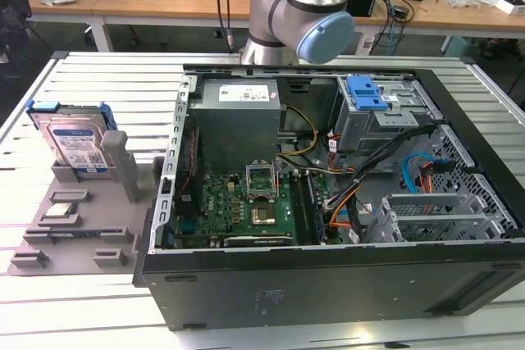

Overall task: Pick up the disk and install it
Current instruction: 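Pick up the disk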

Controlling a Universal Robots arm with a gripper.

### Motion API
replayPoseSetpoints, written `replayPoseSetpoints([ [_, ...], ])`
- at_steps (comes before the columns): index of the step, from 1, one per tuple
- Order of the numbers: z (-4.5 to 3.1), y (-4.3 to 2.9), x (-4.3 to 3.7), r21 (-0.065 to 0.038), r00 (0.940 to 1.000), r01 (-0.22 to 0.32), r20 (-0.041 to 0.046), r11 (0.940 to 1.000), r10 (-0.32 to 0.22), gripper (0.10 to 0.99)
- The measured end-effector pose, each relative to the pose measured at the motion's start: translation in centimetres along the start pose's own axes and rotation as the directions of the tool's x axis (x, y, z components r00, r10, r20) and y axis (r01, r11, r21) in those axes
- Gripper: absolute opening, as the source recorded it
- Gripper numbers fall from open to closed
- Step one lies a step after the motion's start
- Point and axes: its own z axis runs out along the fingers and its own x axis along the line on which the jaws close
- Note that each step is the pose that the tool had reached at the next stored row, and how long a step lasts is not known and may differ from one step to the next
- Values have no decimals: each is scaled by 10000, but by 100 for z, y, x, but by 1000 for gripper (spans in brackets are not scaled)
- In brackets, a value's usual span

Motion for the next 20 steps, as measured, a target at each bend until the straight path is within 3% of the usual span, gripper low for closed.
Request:
replayPoseSetpoints([
  [13, 94, -13, -2, -2, 10000, 0, -1, 10000, 0, 541],
  [20, 207, -31, 1, -4, 10000, -2, -41, 10000, 2, 541],
])
